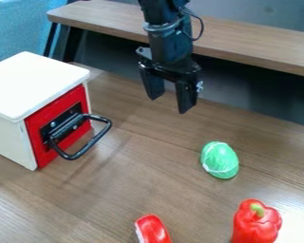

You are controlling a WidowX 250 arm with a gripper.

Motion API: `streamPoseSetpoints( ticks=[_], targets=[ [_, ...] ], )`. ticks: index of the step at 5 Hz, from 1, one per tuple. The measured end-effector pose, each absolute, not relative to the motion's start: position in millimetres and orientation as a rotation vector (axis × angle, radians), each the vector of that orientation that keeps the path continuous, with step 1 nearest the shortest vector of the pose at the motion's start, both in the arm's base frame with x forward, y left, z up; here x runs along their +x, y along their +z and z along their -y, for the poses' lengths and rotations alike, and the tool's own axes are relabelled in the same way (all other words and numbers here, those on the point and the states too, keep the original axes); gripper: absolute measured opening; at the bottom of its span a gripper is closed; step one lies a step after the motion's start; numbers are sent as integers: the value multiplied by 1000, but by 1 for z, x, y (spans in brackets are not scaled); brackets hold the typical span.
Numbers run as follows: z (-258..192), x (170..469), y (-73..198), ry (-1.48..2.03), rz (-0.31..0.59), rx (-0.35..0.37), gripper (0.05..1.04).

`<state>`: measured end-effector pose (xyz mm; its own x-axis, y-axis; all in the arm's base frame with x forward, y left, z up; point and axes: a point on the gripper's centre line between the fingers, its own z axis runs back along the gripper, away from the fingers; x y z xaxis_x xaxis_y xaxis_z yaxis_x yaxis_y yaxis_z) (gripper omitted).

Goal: Open the drawer

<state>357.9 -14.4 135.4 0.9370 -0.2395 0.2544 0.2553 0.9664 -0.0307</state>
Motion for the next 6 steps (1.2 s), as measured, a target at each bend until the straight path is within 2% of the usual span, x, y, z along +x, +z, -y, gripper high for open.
streamPoseSetpoints(
  ticks=[1, 2, 4, 6],
  targets=[
    [15, 355, 122, -250, 212, -70, 999],
    [1, 332, 105, -233, 187, -82, 999],
    [-31, 302, 99, -236, 211, -80, 999],
    [-60, 293, 91, -222, 219, -33, 999]
  ],
)
